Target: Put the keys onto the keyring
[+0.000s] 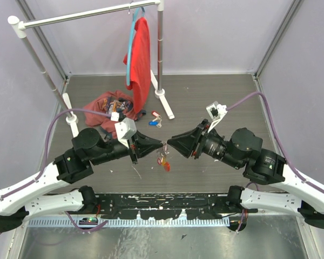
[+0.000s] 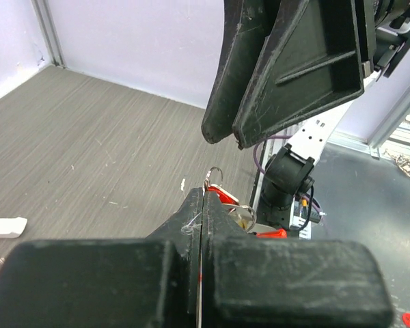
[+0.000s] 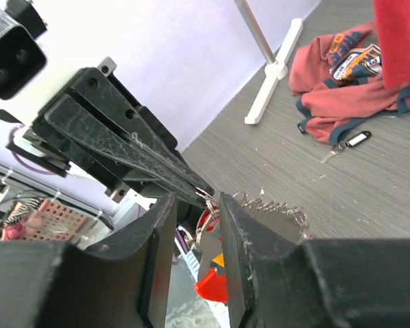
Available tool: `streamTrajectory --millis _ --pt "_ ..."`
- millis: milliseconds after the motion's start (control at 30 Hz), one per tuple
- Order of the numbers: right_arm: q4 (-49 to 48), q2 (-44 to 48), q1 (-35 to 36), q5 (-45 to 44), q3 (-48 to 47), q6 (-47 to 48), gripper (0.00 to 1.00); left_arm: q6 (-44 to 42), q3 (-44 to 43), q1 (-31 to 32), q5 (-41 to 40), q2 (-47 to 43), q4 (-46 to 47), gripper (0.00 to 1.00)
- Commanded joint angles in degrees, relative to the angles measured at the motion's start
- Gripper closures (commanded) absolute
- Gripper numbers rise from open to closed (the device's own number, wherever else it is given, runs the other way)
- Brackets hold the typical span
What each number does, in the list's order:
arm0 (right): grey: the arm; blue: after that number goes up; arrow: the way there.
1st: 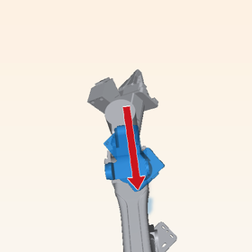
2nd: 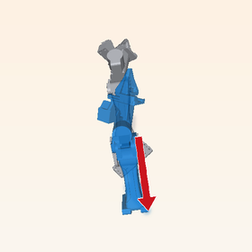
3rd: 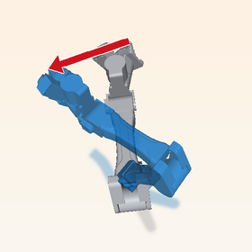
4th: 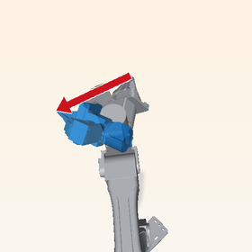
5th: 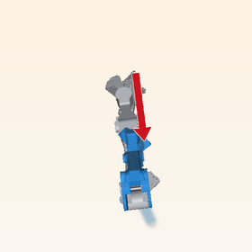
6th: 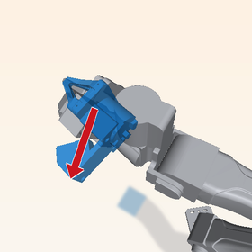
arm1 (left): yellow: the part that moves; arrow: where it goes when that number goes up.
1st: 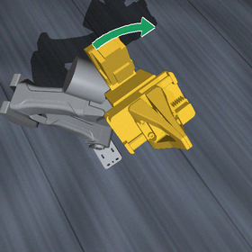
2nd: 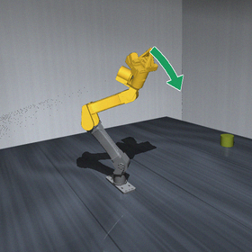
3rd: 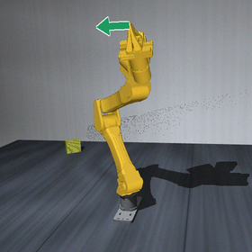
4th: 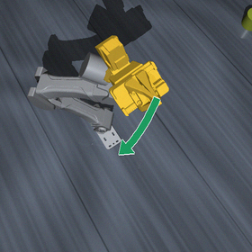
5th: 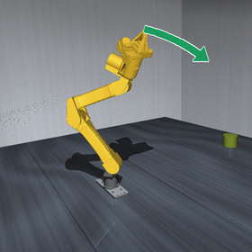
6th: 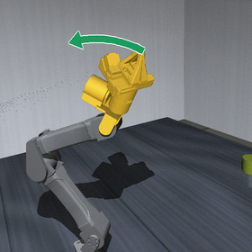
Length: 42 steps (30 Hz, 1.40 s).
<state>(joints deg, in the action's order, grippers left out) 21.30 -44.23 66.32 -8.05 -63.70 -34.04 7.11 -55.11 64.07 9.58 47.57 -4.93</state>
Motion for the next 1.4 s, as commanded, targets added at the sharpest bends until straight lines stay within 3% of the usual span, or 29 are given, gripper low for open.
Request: streamTrajectory --millis 0,433,733,1167,1367 --pt "-6.0 0.4 0.3 -1.4 0.0 -2.4 0.64 0.7 0.4 0.2 -1.1 -1.3 4.8 1.00" --pt "-4.3 -0.7 0.3 -1.1 0.7 -2.0 0.66 0.5 0.1 0.1 -0.6 -1.3 5.3 1.00" --pt "-4.3 -0.8 0.3 -0.4 0.9 -2.1 0.76 -0.2 -0.2 0.2 -1.2 -1.6 4.6 1.00" --pt "-4.3 -1.3 0.3 0.6 1.0 -2.0 0.75 -0.2 -0.5 0.2 -1.1 -1.5 4.6 1.00" --pt "-4.4 -1.3 0.3 0.7 0.8 -2.0 0.85 -0.2 -0.5 0.2 -1.1 -1.5 4.5 1.00"
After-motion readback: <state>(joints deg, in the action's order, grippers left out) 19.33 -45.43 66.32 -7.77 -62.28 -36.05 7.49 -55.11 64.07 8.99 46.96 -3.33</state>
